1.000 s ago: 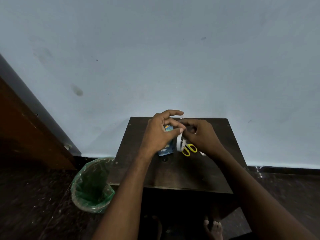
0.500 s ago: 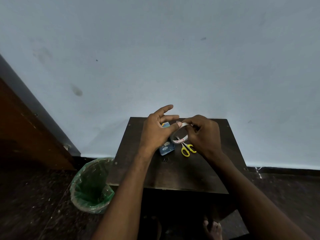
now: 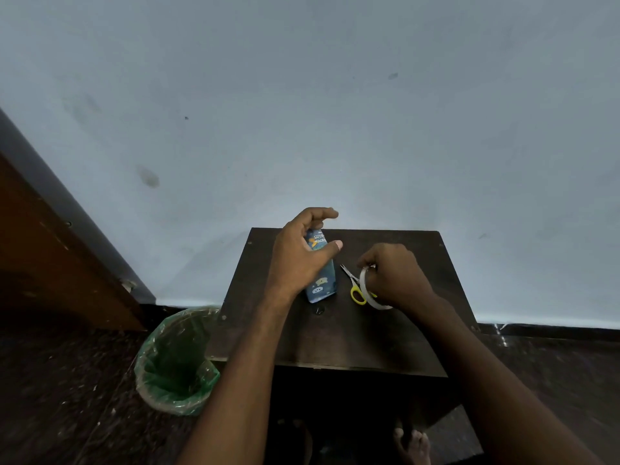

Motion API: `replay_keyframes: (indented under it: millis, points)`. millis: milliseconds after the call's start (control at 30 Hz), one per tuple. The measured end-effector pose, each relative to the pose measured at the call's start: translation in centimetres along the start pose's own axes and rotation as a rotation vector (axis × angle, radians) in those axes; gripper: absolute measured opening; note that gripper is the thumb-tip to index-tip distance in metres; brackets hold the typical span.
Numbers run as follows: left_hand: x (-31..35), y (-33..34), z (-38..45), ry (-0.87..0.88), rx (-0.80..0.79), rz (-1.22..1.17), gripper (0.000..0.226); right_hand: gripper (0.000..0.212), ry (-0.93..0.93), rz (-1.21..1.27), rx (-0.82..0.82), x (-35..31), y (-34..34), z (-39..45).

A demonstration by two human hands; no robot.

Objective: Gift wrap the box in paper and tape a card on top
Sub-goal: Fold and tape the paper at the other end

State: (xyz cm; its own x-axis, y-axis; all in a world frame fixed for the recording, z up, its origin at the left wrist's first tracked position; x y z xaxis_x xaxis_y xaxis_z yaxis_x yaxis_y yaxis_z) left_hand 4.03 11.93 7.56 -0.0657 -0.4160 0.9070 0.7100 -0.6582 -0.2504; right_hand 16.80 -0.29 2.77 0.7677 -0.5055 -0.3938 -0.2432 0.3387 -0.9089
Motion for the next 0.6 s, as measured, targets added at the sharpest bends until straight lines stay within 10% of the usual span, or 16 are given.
replay_keyframes:
  millis: [267, 600]
  points:
    - [0.4, 0.1, 0.1, 0.053, -0.113, -0.032, 0.041, 0.020, -0.035, 0.611, 0.448, -1.5, -5.6, -1.1]
    - [0.8, -0.3, -0.2, 0.046, -0.116, -0.061, 0.046, 0.012, 0.149, 1.157, 0.153, -1.6, -1.4, -0.6]
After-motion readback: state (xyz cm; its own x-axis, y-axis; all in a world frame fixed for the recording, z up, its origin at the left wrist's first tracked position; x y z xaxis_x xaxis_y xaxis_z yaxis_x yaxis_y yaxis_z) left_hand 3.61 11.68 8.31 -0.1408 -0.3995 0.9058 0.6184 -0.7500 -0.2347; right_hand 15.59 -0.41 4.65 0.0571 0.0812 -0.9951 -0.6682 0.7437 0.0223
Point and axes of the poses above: each hand's wrist, its own z-axis towards the middle knuckle, its own y-axis out of the palm, x = y × z, the point moved 10 cm from there along z, towards the middle knuckle, and after that the axes turned 3 degrees about -z, right-handed, at the moved point
